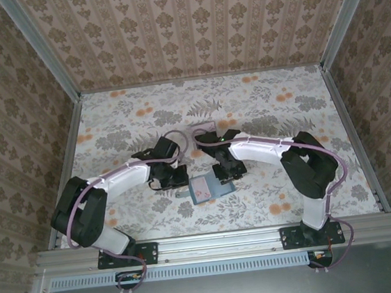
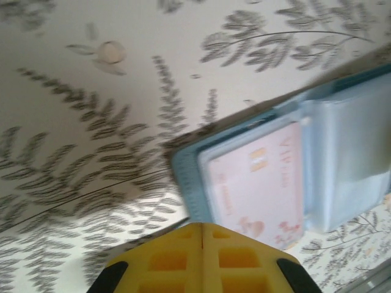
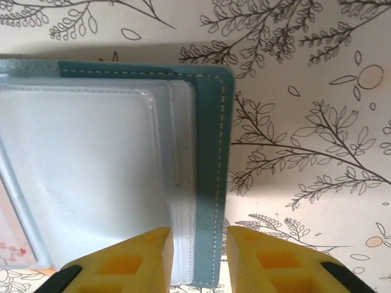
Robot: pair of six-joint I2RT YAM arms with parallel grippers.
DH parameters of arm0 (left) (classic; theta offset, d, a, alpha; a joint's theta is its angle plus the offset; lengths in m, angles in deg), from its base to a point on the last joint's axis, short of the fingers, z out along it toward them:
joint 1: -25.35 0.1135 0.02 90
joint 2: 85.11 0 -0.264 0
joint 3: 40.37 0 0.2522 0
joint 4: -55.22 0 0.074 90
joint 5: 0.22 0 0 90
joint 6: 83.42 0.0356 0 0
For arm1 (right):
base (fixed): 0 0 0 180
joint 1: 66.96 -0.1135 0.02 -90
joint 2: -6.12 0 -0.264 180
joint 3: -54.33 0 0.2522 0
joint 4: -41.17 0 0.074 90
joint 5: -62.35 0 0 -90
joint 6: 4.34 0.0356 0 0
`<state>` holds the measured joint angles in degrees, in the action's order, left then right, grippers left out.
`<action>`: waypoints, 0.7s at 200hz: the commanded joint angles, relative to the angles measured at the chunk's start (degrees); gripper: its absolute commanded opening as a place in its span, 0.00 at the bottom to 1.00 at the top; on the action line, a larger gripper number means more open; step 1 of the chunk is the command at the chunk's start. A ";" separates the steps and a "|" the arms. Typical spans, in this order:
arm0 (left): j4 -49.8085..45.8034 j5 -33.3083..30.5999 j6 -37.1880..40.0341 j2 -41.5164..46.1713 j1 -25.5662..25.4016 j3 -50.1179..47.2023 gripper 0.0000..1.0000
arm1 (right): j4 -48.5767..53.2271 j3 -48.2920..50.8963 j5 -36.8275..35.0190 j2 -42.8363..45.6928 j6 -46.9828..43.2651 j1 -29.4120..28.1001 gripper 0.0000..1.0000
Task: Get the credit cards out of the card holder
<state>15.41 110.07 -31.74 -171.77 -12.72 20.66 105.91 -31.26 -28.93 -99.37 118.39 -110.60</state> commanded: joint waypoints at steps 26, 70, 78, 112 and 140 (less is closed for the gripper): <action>5.27 0.36 -4.66 -2.59 -4.12 1.14 0.07 | 2.16 -0.65 2.28 5.07 -0.55 0.32 0.28; 8.10 0.29 -6.05 -3.85 -5.08 -0.18 0.04 | -4.42 -0.96 13.80 6.88 1.81 0.40 0.20; 8.05 0.19 -6.01 -3.96 -5.07 -0.25 0.04 | -6.58 -0.81 16.65 6.69 2.68 0.41 0.19; 8.32 -0.15 -6.23 -3.92 -5.01 -1.50 0.03 | -15.12 0.77 25.12 3.56 6.31 0.89 0.17; 8.06 -0.69 -6.41 -3.72 -5.02 -2.33 0.01 | -19.94 2.70 27.57 0.74 8.74 2.03 0.16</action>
<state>23.67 110.07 -37.23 -175.18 -17.44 19.74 91.81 -31.00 -7.18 -95.59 123.51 -109.86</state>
